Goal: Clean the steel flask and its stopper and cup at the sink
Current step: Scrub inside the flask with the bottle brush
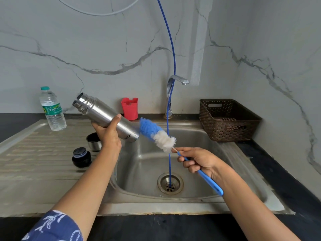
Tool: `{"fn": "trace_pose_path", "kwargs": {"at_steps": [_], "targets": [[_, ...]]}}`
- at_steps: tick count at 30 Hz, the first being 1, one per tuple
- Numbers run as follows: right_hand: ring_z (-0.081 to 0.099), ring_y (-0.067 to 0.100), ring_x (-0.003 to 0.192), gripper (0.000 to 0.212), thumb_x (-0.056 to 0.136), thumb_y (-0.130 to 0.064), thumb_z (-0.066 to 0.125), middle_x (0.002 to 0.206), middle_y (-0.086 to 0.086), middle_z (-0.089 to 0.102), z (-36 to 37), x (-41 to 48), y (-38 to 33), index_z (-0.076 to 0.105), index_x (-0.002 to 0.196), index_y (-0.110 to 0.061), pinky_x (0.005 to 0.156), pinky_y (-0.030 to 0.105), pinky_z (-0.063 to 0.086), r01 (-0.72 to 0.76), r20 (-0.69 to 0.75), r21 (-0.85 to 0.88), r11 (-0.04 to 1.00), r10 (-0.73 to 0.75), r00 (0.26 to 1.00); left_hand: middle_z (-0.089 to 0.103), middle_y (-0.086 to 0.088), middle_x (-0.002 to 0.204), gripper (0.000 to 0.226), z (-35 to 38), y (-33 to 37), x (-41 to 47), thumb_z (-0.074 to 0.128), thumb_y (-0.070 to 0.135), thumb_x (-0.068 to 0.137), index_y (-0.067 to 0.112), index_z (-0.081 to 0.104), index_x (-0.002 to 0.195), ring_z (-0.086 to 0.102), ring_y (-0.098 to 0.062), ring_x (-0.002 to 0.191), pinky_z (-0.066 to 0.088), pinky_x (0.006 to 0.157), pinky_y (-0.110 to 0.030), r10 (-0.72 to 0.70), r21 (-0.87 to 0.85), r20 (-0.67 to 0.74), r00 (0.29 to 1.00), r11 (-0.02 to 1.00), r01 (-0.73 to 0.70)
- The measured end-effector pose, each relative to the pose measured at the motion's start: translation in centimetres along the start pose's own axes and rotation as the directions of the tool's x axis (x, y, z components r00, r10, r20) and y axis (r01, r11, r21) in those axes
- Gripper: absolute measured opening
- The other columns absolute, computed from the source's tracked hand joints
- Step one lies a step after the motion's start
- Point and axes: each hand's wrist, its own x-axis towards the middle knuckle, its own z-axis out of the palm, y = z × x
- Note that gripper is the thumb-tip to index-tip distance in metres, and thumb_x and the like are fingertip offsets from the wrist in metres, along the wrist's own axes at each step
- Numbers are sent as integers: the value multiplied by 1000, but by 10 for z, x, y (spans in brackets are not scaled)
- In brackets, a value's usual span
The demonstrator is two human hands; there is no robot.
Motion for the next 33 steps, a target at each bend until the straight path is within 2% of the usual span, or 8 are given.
{"fn": "trace_pose_path", "kwargs": {"at_steps": [2,9,14,17,20,26,29,33], "targets": [[25,1,35,27,99,-1,32,64,3,41,-1,0,-3,56,112,-6,26,10,18,16,2,49,999,-16,1000,63,4,108,68,0,5,0,75,-6,72,25,43,123,64,-9,94,51,89,-32,-9,54,33,999,999,8],[27,1,34,25,99,0,34,64,4,40,29,15,-3,53,116,-3,27,10,18,113,-18,99,989,-111,994,64,7,100,65,3,55,11,82,8,57,28,50,109,65,-11,89,53,74,-30,-64,259,243,968,966,-1],[27,2,37,25,99,-2,36,62,3,42,46,25,-3,55,114,-5,28,11,19,167,0,84,982,-167,986,63,7,103,66,-1,108,29,83,4,64,26,47,115,64,-14,94,53,81,-35,8,501,316,949,848,-174],[25,2,37,27,99,-1,37,63,4,41,45,29,3,54,119,-3,28,11,18,177,-18,51,983,-176,984,61,6,106,71,-13,148,50,86,12,63,26,46,120,61,-16,95,49,82,-33,39,702,396,917,631,-330],[24,2,36,28,99,-1,37,64,4,39,39,33,9,53,121,-3,27,11,17,160,-42,32,987,-159,986,57,2,112,80,-31,181,74,87,17,61,25,44,128,56,-20,95,46,82,-35,22,833,474,880,311,-457],[25,2,36,27,98,0,36,64,5,40,36,35,15,54,118,-3,29,11,15,154,-69,3,988,-154,986,57,-9,120,87,-65,211,121,85,22,58,26,43,135,52,-35,105,40,85,-43,-73,688,599,797,-461,-560],[25,2,35,27,98,0,36,64,5,40,36,36,18,55,118,-3,29,11,15,143,-76,-13,990,-143,987,57,-7,124,83,-75,213,130,82,26,64,27,43,137,52,-33,108,37,92,-44,-149,516,625,766,-658,-549],[26,2,35,28,98,1,36,64,6,40,35,37,23,55,119,-2,29,11,15,136,-90,-34,990,-138,986,54,3,128,68,-79,211,132,71,29,76,33,41,137,48,-24,113,32,99,-40,-271,277,642,717,-790,-547]]}}
